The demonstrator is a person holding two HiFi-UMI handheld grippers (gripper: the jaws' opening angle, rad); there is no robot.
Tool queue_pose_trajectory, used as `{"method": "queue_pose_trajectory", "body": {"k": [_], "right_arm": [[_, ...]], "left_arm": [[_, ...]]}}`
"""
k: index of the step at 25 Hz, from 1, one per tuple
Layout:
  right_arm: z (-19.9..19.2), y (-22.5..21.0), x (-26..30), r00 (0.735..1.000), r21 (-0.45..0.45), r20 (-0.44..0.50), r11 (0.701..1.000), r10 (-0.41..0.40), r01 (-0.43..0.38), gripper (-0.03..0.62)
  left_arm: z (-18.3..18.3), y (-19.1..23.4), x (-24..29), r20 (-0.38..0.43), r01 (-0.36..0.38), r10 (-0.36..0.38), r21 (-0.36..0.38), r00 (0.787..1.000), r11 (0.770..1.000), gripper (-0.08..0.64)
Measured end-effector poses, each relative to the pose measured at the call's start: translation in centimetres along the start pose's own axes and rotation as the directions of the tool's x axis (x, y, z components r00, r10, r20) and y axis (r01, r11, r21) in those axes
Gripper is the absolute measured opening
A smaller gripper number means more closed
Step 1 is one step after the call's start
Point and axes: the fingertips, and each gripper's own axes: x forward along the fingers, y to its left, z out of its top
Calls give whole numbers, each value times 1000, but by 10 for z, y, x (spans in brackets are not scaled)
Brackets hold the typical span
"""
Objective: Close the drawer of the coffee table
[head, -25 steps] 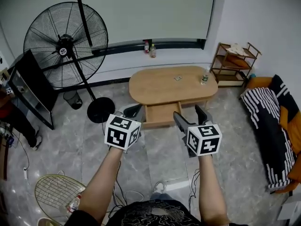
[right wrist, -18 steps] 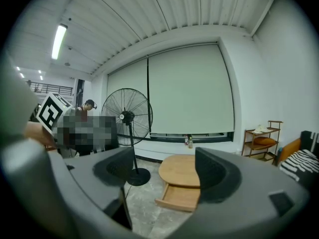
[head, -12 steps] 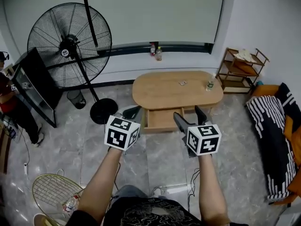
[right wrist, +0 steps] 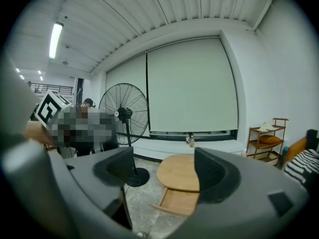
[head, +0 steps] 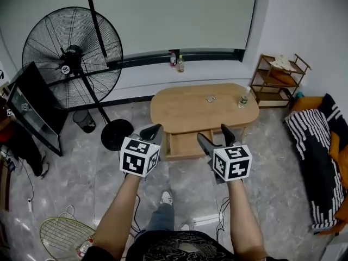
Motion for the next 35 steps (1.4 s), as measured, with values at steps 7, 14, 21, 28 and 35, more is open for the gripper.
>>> {"method": "queue_pose_trajectory", "body": {"k": [7,14,21,28,35], "right_arm": [[8,-25,76,999,15,-16,999,-40,40,377],[24,-45,148,998,15,-24,998,-59,59,377],[23,-54,193,996,37,-37,996,-77,78,377],[18,-64,212,994,79,-48,992,-97,100,374],[-4,-65,203,995,128,-60,988,-76,83,376]], "left_arm": [[8,56,70,3,34,-34,-6,999,999,2],[27,101,133,6,74,-74,8,997,997,2],[26,131,168,-11,104,-104,11,995,995,2],[20,144,188,-29,126,-125,3,992,992,2],[4,121,191,-67,139,-138,3,988,990,2]]}}
